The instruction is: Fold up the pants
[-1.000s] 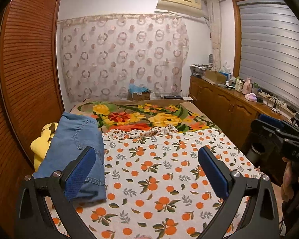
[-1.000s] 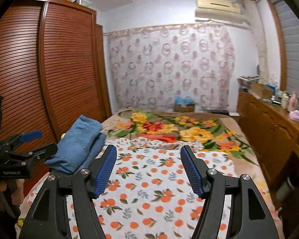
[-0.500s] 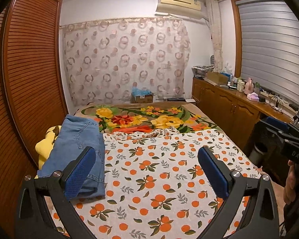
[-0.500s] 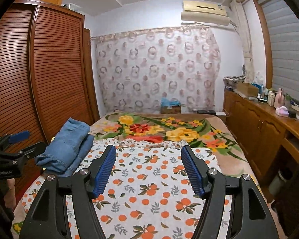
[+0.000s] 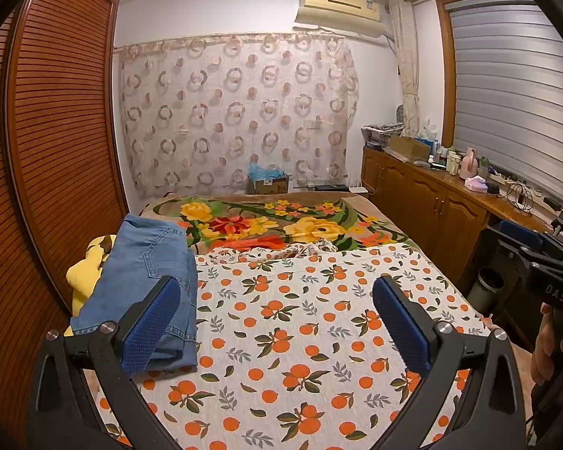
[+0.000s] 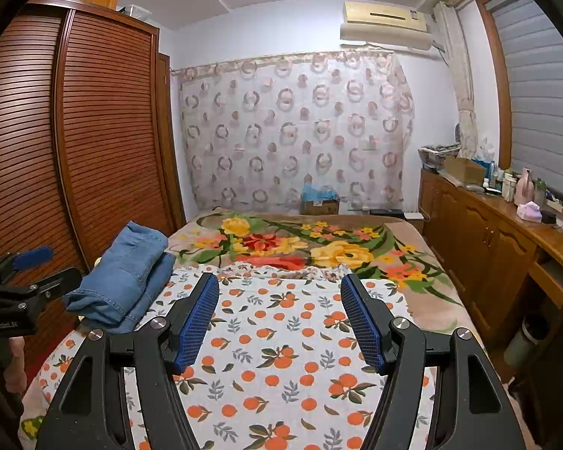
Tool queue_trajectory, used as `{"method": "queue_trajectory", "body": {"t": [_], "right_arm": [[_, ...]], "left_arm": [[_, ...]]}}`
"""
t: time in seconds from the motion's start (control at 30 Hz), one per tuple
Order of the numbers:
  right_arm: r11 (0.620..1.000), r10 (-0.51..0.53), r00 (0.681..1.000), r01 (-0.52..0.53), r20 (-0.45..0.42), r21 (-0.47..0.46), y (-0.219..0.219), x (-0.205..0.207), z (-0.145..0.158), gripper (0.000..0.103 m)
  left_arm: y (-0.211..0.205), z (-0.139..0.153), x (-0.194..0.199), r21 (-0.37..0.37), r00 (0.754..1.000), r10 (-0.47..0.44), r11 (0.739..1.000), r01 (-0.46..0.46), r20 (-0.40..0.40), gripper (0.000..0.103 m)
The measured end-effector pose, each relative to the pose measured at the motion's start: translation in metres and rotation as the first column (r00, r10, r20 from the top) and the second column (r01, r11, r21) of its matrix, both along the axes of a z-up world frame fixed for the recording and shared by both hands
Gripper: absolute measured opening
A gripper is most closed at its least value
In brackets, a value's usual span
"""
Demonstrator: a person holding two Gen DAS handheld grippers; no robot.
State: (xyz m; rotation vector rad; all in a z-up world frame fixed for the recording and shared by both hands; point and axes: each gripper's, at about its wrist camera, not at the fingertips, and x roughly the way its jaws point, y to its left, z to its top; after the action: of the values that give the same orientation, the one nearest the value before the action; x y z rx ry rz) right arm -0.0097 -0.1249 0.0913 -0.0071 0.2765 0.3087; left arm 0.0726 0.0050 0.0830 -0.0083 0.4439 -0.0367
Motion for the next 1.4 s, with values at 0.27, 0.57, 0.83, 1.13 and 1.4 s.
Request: {"method": "queue_trajectory", "body": {"t": [0.27, 0.57, 0.83, 1.13, 1.4], "right_arm": [[1.000, 0.002, 1.000, -0.002, 0.004, 0.001, -0.004, 0.001, -0.002, 0.069], [1.000, 0.006, 1.000, -0.006, 0.008, -0.001, -0.007, 0.001, -0.004, 0.069], [1.000, 0.008, 1.000, -0.008, 0.010, -0.003, -0.010, 0.003, -0.004, 0.069], [1.000, 0.008, 1.000, -0.008, 0.009, -0.004, -0.011, 0.003, -0.006, 0.069], [1.000, 0.011, 1.000, -0.011, 0.010, -0.006, -0.013, 0.003, -0.006, 0.069]], "left_arm": [[0.000, 0.000, 0.000, 0.000, 1.000, 0.000, 1.000, 0.000, 0.000, 0.103], [0.000, 0.000, 0.000, -0.001, 1.000, -0.001, 1.000, 0.001, 0.000, 0.102], [0.000, 0.000, -0.001, -0.002, 1.000, 0.001, 1.000, -0.001, 0.001, 0.102], [0.002, 0.000, -0.002, -0.003, 1.000, 0.000, 1.000, 0.000, 0.001, 0.102], [0.002, 0.000, -0.001, -0.004, 1.000, -0.001, 1.000, 0.001, 0.002, 0.102]]}}
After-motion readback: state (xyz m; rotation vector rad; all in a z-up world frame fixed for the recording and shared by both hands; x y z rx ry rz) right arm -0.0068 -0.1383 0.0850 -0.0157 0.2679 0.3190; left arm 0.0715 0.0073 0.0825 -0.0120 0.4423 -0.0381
